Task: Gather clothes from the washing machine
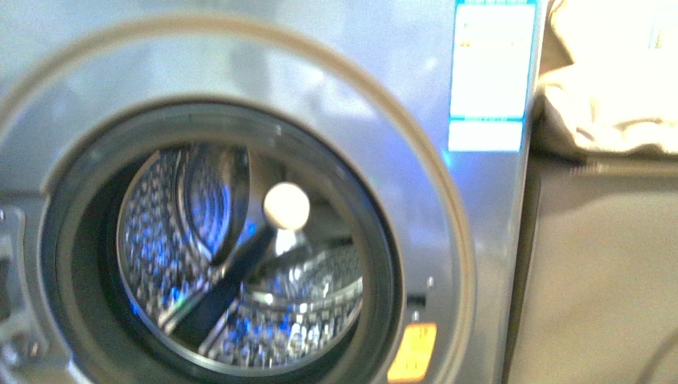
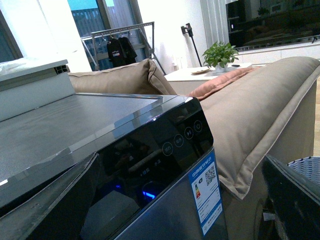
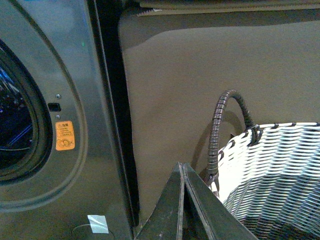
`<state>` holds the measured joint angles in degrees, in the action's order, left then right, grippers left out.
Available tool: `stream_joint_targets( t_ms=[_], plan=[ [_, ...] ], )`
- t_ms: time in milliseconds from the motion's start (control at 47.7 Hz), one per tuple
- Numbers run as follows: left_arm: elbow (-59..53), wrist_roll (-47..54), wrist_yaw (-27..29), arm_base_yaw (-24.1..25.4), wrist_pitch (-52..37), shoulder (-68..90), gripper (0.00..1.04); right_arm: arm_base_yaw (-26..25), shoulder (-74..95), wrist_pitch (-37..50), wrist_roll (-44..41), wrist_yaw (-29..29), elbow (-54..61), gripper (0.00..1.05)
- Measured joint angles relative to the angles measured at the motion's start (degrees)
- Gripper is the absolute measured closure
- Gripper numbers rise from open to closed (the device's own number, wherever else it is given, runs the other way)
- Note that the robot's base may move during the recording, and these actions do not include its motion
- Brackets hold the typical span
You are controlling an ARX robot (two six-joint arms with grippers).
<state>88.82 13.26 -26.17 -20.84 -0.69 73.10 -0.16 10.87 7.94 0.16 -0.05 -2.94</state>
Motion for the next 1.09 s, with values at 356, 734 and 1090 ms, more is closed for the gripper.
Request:
stream_joint_targets(
  t_ms=[356,734,1090],
  plan=[
    [-24.1,-11.6,44.6,1.0,5.6,-16.3,0.53,0.0,-10.5,-8.0,0.0,0.0,2.6,1.02],
    [-59.9,-13.1,36.0,10.0,-9.2,-34.0,1.01,0.0,-10.6,-8.0,0.0,0.0,2.6,1.02],
    [-75.5,-13.3,26.8,19.1,-14.0,-44.9,1.01,0.0,-10.6,-8.0,0.0,0.0,2.6,1.02]
  ],
)
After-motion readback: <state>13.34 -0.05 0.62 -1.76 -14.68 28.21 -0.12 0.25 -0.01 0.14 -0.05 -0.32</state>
